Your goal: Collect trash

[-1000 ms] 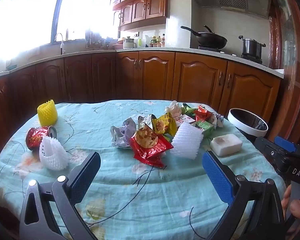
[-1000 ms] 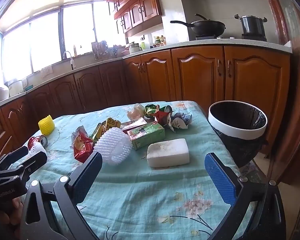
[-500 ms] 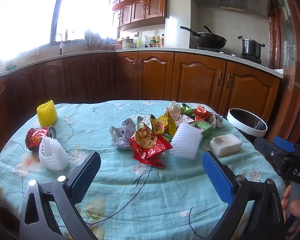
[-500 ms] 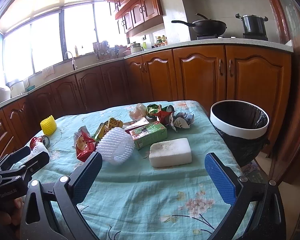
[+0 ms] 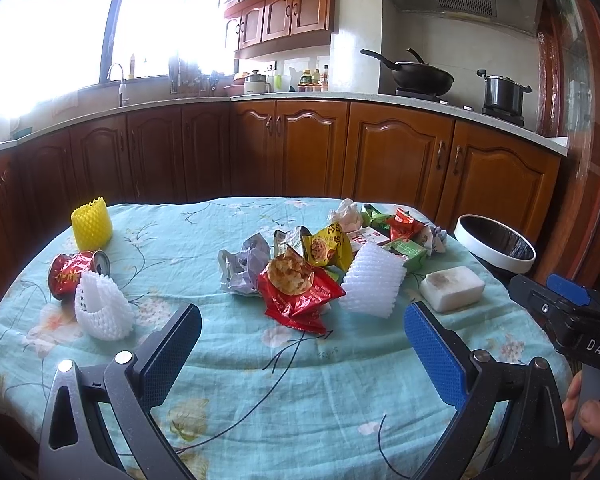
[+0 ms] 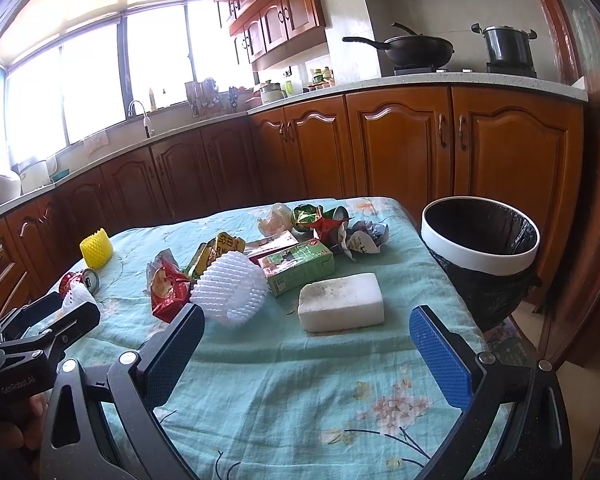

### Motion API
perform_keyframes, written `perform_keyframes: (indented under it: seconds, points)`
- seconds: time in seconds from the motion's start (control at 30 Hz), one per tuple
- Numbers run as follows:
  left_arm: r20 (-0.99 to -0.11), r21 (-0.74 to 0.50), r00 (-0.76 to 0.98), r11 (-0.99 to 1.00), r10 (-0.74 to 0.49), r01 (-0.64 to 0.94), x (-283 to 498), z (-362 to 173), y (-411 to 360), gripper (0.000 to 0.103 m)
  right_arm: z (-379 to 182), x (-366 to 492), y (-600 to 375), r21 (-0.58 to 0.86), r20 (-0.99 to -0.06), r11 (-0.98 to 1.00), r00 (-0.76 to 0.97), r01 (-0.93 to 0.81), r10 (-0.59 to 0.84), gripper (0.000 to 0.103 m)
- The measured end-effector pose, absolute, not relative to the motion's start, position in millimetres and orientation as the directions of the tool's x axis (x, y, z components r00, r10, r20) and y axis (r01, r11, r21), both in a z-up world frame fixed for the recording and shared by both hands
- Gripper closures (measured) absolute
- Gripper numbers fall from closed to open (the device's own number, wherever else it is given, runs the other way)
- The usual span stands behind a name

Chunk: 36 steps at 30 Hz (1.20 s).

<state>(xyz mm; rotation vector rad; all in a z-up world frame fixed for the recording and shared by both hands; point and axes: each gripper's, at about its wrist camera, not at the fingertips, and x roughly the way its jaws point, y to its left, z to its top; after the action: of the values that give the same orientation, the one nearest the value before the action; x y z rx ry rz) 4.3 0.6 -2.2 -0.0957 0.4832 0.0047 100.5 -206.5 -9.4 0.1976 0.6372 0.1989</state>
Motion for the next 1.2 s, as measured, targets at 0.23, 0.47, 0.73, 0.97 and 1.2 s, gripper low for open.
perform_keyframes:
  seconds: [0.23, 0.47, 0.73, 0.97, 1.2]
  points:
    - [-0.478, -0.096, 0.878, 0.995, -0.026, -0.023, 11, -5, 2, 0.002, -12, 104, -207, 0.244, -0.579, 0.962, 0.777, -0.123, 0.246, 0.000]
    - [-0.585, -0.101, 0.811, 0.994, -0.029, -0.038, 39, -16, 15, 0.013, -23, 124, -205, 0.231, -0.627, 0.963, 0.735, -0.140, 0.258, 0.000]
    - [-0.683, -0.119, 0.730, 0.990, -0.030, -0.071, 85, -27, 32, 0.023, -43, 155, -206, 0.210, -0.693, 0.968, 0.677, -0.139, 0.248, 0.000]
    - [-0.708, -0.183, 0.702, 0.980, -0.077, -0.078, 123, -41, 35, 0.026, -66, 185, -214, 0.218, -0.755, 0.969, 0.610, -0.115, 0.242, 0.000]
    - [-0.729, -0.217, 0.676, 0.973, -0.109, -0.077, 155, -58, 39, 0.044, -85, 207, -208, 0.217, -0.802, 0.968, 0.541, -0.130, 0.252, 0.000]
